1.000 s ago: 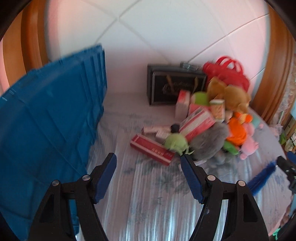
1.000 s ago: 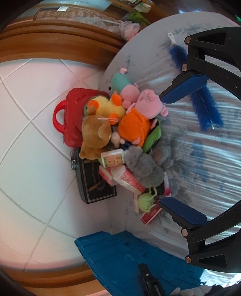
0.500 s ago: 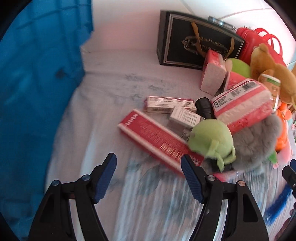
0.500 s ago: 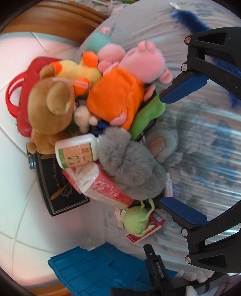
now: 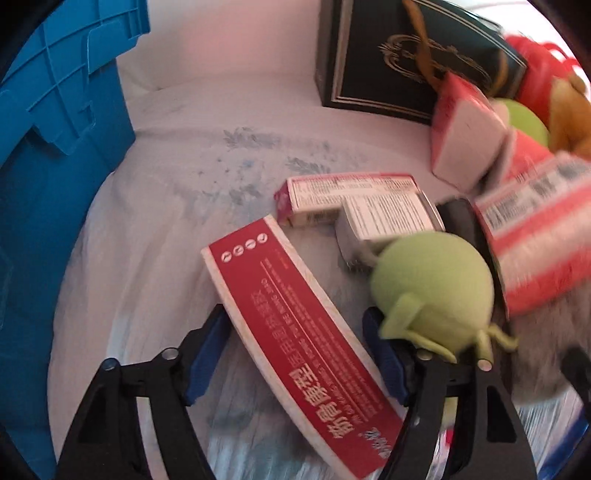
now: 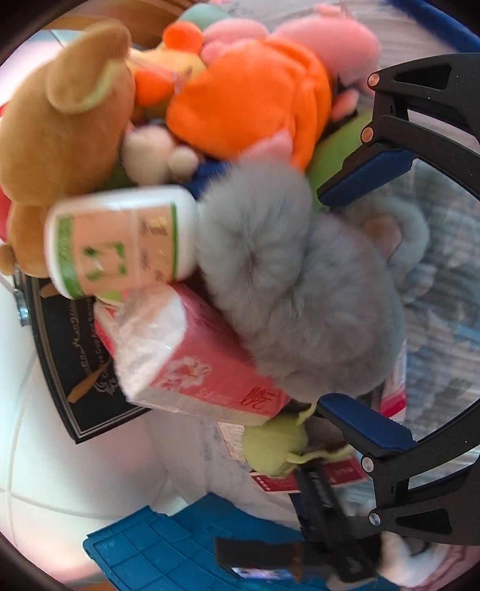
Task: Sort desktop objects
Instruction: 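Grasp the red medicine box with the left tool while the right tool grasps the grey plush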
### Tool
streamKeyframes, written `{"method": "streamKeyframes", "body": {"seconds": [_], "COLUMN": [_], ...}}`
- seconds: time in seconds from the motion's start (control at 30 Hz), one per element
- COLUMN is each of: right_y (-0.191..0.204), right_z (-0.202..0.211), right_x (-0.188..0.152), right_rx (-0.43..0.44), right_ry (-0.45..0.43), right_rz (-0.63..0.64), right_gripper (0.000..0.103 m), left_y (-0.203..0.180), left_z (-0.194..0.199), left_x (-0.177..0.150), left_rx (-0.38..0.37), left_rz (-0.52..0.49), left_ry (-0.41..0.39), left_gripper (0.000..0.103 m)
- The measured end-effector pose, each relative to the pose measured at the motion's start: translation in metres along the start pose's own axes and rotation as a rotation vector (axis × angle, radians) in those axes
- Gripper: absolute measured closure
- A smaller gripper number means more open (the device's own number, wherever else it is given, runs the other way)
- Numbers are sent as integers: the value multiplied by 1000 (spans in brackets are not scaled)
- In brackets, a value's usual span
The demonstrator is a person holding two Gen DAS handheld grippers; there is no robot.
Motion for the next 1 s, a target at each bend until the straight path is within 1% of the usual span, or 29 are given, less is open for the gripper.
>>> {"method": "streamKeyframes", "body": {"seconds": [0.03, 0.07, 0.1, 0.13, 0.17, 0.23, 0.33, 0.4, 0.47, 0.53, 0.57, 0.63, 0.7, 0.73, 0.8, 0.83, 0.9, 0.97, 1.0], "right_y": [2, 3, 3, 4, 4, 1, -2, -5, -5, -4, -2, 2, 3, 3, 3, 2, 0, 0, 1], "right_z": [-3, -6, -7, -10, -11, -6, -3, -3, -5, -8, -11, -18, -24, -28, -33, -35, -39, -33, -28], "right_x": [-2, -3, -5, -6, -10, -12, -14, -12, -10, -7, -5, 0, 4, 5, 6, 6, 2, 1, 0], "right_rx": [10, 14, 6, 4, 36, 39, 58, 61, 64, 59, 58, 47, 27, 19, 10, 1, -11, -8, -8], "right_ry": [9, 11, 13, 24, 39, 36, 45, 46, 47, 47, 47, 43, 37, 41, 43, 40, 55, 42, 29], "right_rz": [-4, -10, -11, -11, -22, -23, -39, -55, -61, -60, -61, -58, -49, -47, -49, -52, -58, -52, -44], "right_gripper": [3, 7, 24, 31, 32, 35, 34, 31, 31, 27, 25, 17, 16, 11, 8, 5, 3, 21, 41], "left_y": [-1, -1, -1, 0, 1, 5, 11, 12, 10, 11, 12, 13, 13, 14, 15, 15, 15, 13, 11], "left_z": [4, 7, 12, 16, 19, 26, 31, 32, 32, 28, 26, 24, 21, 20, 18, 17, 16, 18, 20], "left_x": [-7, -13, -20, -28, -32, -42, -48, -45, -40, -34, -31, -26, -22, -20, -16, -15, -15, -17, -19], "left_rx": [-12, -19, -27, -29, -28, -38, -44, -43, -43, -43, -42, -40, -39, -40, -39, -39, -34, -25, -28], "left_rz": [-16, -30, -52, -72, -84, -92, -96, -96, -100, -103, -102, -104, -110, -111, -111, -108, -114, -124, -132], "left_ry": [5, 10, 18, 25, 26, 33, 23, 25, 20, 9, 5, -4, -14, -18, -27, -28, -29, -28, -30], "left_gripper": [37, 42, 47, 49, 53, 53, 53, 53, 54, 58, 58, 58, 58, 58, 58, 59, 59, 59, 59]}}
Point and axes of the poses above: each gripper's, at about its wrist camera, not at the fingertips, and z roughly against the way its jaws point, y to its left, x to its top, the point moved 8 cm from there along -z, roughly the way its jaws point, and after that the axes turned 12 degrees about -x, right-handed, at the moved point
